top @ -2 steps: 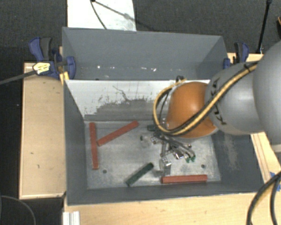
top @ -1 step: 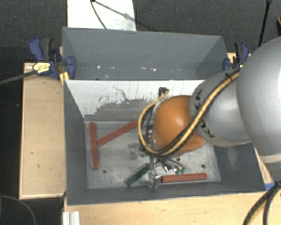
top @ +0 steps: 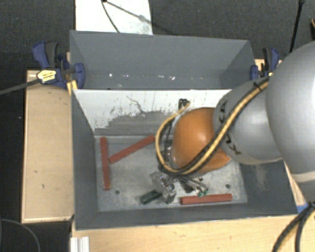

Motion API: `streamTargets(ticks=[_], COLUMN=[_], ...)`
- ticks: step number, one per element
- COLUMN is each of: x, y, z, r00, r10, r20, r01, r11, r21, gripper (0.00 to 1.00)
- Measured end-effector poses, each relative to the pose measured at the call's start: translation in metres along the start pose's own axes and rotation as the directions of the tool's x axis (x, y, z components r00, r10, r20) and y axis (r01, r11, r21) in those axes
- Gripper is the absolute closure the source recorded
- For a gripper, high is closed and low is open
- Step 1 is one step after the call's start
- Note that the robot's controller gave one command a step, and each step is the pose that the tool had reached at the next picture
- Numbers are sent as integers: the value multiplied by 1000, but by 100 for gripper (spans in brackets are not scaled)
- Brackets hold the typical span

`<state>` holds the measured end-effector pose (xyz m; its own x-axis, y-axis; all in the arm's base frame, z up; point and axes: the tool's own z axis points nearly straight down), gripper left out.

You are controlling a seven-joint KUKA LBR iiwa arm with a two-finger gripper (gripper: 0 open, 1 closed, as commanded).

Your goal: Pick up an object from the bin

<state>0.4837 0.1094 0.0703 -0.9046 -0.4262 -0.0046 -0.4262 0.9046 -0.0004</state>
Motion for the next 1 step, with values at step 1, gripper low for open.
streamTargets(ticks=[1], x=[-18], y=[5], z=[-140], r00=[999], r10=[38], r20=[7], r01=[-38], r11=[999], r21=[1], gripper=[100])
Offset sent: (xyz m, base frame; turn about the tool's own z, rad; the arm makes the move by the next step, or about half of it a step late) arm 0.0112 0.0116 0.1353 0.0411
